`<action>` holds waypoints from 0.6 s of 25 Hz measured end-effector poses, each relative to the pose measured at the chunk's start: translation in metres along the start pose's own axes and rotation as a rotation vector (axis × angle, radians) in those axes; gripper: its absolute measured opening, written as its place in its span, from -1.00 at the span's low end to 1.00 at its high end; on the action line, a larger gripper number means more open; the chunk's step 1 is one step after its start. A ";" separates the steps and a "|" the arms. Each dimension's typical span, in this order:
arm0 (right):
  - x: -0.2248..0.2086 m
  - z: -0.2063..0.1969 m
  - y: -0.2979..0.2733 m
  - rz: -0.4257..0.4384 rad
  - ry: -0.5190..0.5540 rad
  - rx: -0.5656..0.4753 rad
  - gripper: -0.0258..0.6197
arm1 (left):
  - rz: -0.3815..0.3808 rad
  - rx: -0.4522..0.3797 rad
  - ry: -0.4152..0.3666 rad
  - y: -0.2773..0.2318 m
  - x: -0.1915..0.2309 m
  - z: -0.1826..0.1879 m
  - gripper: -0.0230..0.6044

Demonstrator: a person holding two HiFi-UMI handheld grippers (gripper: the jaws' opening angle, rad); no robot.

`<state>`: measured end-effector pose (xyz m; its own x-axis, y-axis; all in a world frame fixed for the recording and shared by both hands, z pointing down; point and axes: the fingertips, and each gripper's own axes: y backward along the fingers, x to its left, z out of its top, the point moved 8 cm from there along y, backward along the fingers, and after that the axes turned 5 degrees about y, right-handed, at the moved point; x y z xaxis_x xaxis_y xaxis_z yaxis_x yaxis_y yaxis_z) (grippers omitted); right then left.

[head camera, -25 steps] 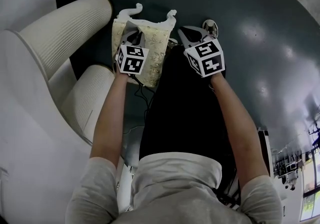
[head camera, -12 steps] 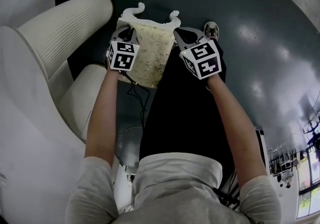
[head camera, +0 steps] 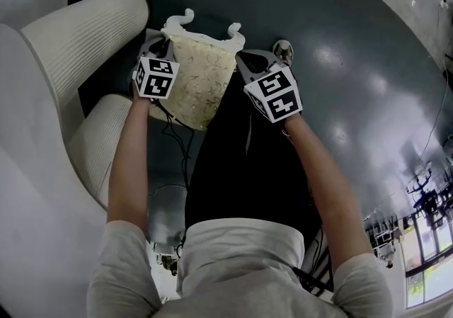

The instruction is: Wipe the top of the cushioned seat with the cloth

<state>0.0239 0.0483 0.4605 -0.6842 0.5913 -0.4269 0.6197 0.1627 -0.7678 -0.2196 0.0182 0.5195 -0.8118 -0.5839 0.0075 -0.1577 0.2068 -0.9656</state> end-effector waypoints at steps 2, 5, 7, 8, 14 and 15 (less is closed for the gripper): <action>-0.001 -0.003 0.003 0.000 0.022 0.021 -0.89 | 0.034 0.000 -0.026 -0.004 0.004 -0.001 -0.81; -0.001 -0.004 0.010 -0.006 0.049 0.047 -0.89 | 0.075 -0.008 -0.035 -0.006 0.011 0.003 -0.81; 0.004 -0.002 0.019 -0.006 0.062 0.061 -0.89 | 0.094 -0.024 -0.016 0.002 0.012 0.006 -0.81; 0.008 -0.001 0.025 -0.006 0.066 0.067 -0.89 | 0.097 -0.035 -0.006 0.008 0.010 0.007 -0.81; 0.033 0.022 0.063 -0.016 0.137 0.074 -0.89 | 0.114 -0.113 0.036 0.059 0.000 0.020 -0.81; 0.039 0.028 0.069 -0.010 0.158 0.078 -0.89 | 0.115 -0.123 0.044 0.070 -0.001 0.022 -0.81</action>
<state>0.0290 0.0607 0.3775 -0.6175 0.7076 -0.3435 0.5773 0.1110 -0.8090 -0.2177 0.0165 0.4460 -0.8521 -0.5162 -0.0868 -0.1279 0.3661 -0.9217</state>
